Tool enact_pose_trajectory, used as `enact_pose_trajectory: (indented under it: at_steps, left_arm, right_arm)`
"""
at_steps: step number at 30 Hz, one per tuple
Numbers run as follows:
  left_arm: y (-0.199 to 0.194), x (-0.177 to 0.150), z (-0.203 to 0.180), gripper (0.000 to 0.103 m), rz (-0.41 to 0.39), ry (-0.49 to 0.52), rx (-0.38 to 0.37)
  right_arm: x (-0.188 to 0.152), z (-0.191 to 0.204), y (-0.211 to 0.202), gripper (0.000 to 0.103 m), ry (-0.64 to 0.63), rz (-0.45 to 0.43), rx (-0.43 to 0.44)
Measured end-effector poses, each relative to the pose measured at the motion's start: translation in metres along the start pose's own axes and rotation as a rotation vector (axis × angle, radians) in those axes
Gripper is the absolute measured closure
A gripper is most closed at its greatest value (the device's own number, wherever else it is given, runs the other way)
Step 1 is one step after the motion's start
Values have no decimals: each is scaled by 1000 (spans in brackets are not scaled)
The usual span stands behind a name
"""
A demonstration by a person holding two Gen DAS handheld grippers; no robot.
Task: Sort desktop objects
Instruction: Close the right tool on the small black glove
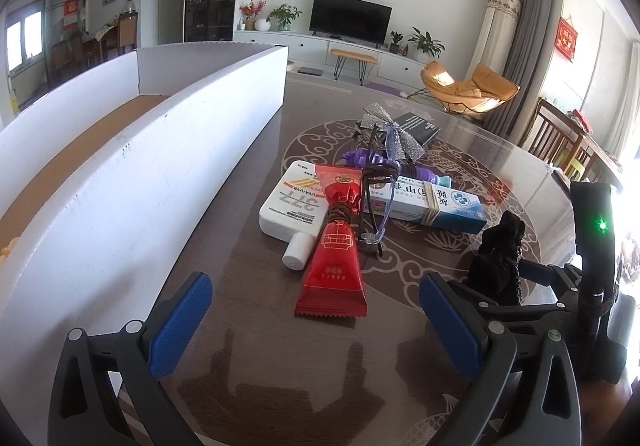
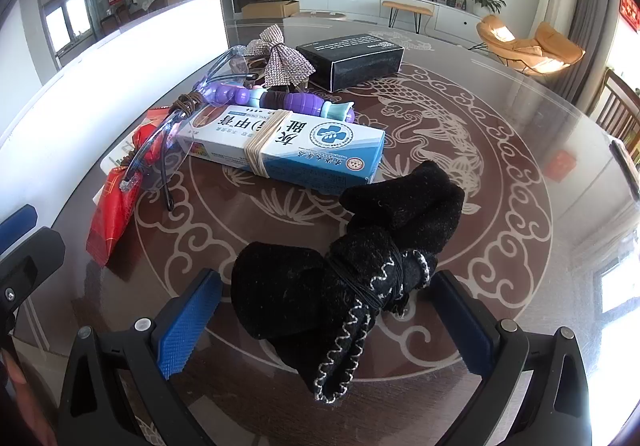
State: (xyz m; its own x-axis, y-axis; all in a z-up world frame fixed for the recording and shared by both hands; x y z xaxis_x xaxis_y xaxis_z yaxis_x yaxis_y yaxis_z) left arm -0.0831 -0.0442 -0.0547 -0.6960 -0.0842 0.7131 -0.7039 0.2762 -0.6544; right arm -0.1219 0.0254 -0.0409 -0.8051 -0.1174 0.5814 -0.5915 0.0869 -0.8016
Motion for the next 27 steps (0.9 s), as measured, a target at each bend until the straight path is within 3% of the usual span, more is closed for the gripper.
enact_pose_trajectory:
  at_steps: [8,12,14,20,27]
  left_arm:
    - [-1,0,-1,0,0,8,-8]
    - [1,-3,-7,0,17,17,-32]
    - [1,-3,-10,0,18,32,-41]
    - [8,4,-21,0,19,60,-76]
    - [53,43,-29,0,125,149,15]
  right_arm:
    - [-1,-1,-1,2,-32,-1,24]
    - [-1,-15,-9,45,-29,-54,32]
    - [-3,-21,-10,51,-27,-58,40]
    - [-2,-23,-10,50,-17,-59,65]
    - [0,-24,-11,49,-14,-59,70]
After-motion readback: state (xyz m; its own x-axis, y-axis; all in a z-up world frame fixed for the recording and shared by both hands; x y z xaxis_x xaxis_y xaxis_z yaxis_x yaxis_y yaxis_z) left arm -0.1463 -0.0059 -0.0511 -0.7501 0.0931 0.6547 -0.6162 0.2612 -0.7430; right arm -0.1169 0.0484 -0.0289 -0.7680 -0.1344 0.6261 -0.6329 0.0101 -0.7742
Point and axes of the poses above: each gripper's, at about its wrist camera, not at the fingertips, and y roughly the way its jaws point, z to its left, x to its top, the point moved 7 cm from there along y, roughly the way its jaws point, and after that the axes turned 9 degrees about -x, right-handed, at the moved point
